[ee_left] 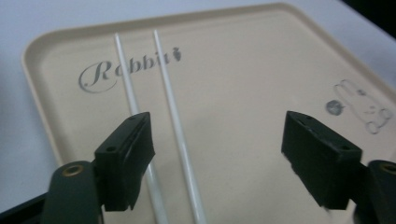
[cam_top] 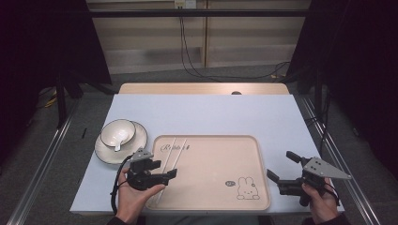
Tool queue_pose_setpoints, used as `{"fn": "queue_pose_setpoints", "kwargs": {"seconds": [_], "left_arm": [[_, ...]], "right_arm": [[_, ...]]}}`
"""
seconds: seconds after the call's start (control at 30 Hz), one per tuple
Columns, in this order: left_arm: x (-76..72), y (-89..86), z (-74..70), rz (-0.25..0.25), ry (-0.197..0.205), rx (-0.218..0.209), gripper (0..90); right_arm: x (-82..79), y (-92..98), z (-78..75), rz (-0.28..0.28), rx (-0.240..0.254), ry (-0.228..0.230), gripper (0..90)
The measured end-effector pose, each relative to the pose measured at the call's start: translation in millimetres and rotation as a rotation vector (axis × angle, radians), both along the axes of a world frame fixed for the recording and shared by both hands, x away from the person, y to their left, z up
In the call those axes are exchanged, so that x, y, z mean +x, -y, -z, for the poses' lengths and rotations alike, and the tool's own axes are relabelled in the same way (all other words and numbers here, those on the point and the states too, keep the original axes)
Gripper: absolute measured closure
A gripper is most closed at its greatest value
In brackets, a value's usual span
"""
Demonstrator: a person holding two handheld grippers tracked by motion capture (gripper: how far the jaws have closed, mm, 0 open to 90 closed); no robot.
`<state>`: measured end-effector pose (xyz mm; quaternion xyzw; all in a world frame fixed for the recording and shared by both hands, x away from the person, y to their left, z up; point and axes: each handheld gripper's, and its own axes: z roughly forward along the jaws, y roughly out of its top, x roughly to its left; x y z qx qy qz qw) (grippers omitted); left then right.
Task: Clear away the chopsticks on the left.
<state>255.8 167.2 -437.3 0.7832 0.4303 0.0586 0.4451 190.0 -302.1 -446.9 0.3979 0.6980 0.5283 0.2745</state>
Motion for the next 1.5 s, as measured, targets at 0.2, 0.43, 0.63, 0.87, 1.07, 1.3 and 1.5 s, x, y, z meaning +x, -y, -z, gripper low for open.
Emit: {"fn": "queue_pose_setpoints", "kwargs": {"seconds": [0.2,0.43,0.63,0.87,1.07,1.3,1.5], "left_arm": [[-5.1,-14.6,-13.1,0.026,0.096,-0.007,8.0],[-17.3,-42.2,-26.1,0.075,0.222,-0.011,2.6],[-21.1,-78.8,-24.9,0.061,0.241,-0.045,2.1],[-34.2,-108.2,-22.6,-0.042,0.297,-0.046,1.9],[-48.4,-128.4,-20.2,-0.127,0.327,-0.082,1.8],[-55.8,-140.4,-7.2,-0.209,0.336,-0.085,1.6],[-56.3,-152.6,-5.3,-0.254,0.325,-0.088,1.5]], "right_arm": [[0.1,0.0,-0.1,0.001,-0.001,-0.001,1.4],[0.4,-1.2,-0.1,-0.001,0.0,0.001,1.4],[0.3,-1.5,0.0,0.002,-0.003,-0.001,1.3],[0.8,-1.8,-0.1,0.006,-0.005,0.002,1.3],[1.9,-2.7,0.1,0.004,-0.008,0.003,1.3],[2.5,-2.5,-0.1,0.004,-0.006,-0.001,1.3],[2.2,-0.2,-0.4,0.0,-0.006,0.001,1.4]]}}
